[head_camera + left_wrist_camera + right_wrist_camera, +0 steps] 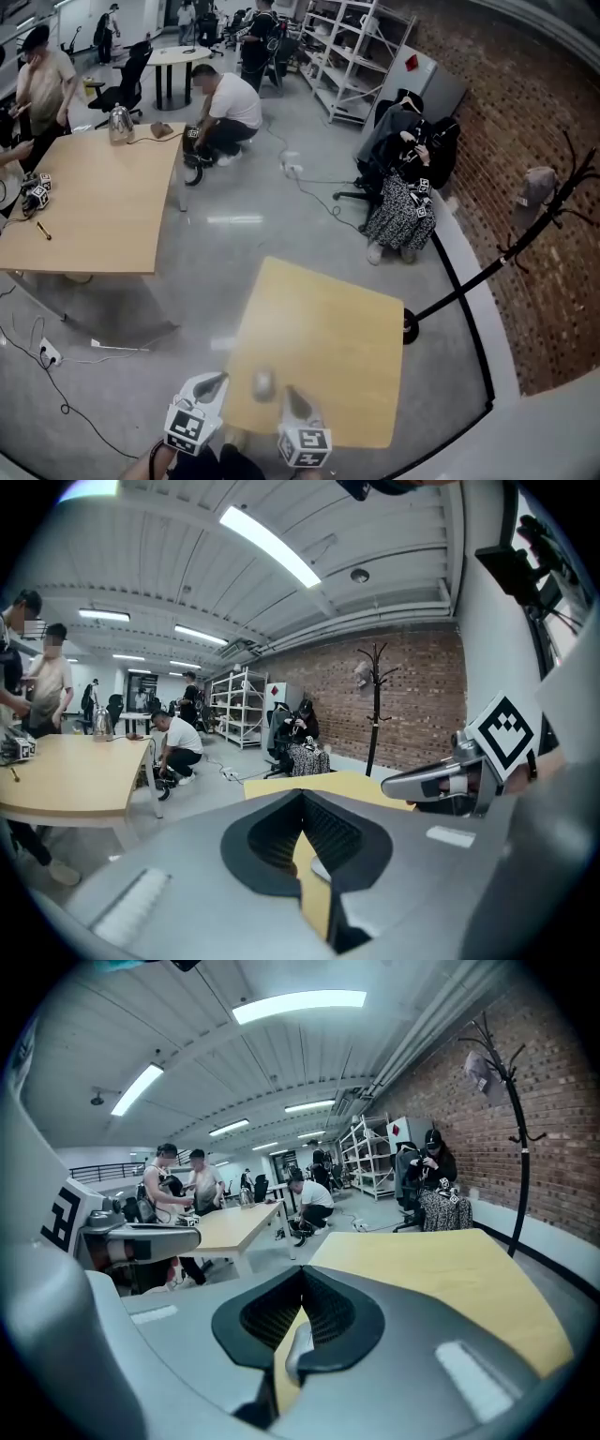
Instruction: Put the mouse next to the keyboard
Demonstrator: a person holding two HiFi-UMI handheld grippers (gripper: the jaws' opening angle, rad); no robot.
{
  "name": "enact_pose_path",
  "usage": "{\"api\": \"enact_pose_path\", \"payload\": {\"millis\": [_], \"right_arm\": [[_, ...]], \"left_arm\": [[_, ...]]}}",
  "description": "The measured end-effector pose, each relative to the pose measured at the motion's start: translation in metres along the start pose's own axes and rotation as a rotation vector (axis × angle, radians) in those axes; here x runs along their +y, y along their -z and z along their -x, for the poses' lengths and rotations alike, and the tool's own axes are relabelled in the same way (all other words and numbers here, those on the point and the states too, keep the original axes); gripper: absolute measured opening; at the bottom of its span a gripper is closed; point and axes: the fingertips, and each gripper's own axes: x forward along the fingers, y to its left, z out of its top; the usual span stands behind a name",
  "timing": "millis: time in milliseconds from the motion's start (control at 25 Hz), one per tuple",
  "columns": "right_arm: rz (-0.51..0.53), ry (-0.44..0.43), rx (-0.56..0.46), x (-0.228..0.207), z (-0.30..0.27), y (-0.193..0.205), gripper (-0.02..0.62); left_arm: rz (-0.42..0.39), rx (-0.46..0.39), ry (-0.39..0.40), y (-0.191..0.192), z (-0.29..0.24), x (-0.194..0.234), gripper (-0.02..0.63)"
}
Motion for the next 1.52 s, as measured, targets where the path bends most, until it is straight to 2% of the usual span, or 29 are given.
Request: {"api": "enact_pose_path", "payload": {"millis": [480,840,1080,1240,1520], "right_arm": [[-0.037,-0.03,0.074,-0.013,-0.036,0.03,0.014],[-0.048,0.002,0.116,-0.016,-0.055,0.055,0.014],[-0.043,0.008,0.158,-0.017,-0.064,0.076,0.018],[-0.046,0.009,0.184,-0.015,-0.071,0.093,0.061],[-0.06,0.023,0.19,-0.012,-0.092,0.108,0.207]], "left_arm": [[0.018,0.066,-0.038,0.031,-0.015,0.014,-0.001],[0.014,0.107,0.0,0.057,-0.029,0.025,-0.002],[0.012,0.121,0.043,0.068,-0.037,0.017,-0.002],[0.015,0.129,0.061,0.075,-0.039,0.014,-0.002],[0.029,0.137,0.052,0.085,-0.036,0.022,-0.002]]}}
